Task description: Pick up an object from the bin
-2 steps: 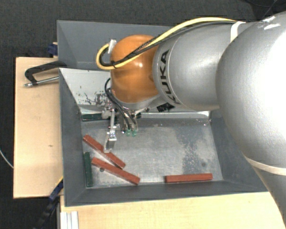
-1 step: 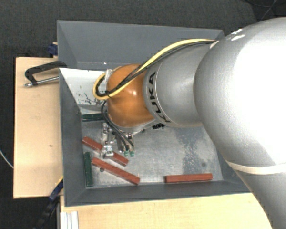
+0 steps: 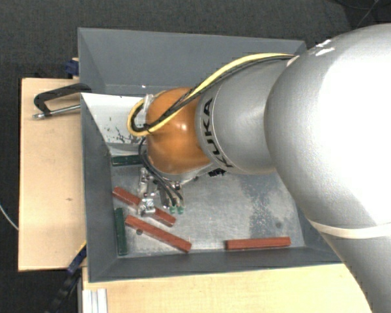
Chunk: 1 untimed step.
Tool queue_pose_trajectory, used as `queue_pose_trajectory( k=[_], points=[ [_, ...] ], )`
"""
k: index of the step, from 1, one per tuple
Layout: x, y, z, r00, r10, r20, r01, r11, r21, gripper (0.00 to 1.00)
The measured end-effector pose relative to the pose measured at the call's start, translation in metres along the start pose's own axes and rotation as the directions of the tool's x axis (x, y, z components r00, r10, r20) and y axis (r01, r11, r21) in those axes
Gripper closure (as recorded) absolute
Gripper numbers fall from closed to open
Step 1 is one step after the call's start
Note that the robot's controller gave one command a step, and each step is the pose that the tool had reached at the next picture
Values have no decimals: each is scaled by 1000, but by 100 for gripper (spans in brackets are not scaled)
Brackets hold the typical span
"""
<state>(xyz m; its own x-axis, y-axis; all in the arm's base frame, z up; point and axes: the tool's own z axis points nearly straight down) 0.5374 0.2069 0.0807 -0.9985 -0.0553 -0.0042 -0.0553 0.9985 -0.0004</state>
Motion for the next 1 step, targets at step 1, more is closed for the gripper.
queue_pose_trajectory(
  k=[1],
  points=[
    [-1,1,-212,998,-60,-1,60,998,-2,100]
  ],
)
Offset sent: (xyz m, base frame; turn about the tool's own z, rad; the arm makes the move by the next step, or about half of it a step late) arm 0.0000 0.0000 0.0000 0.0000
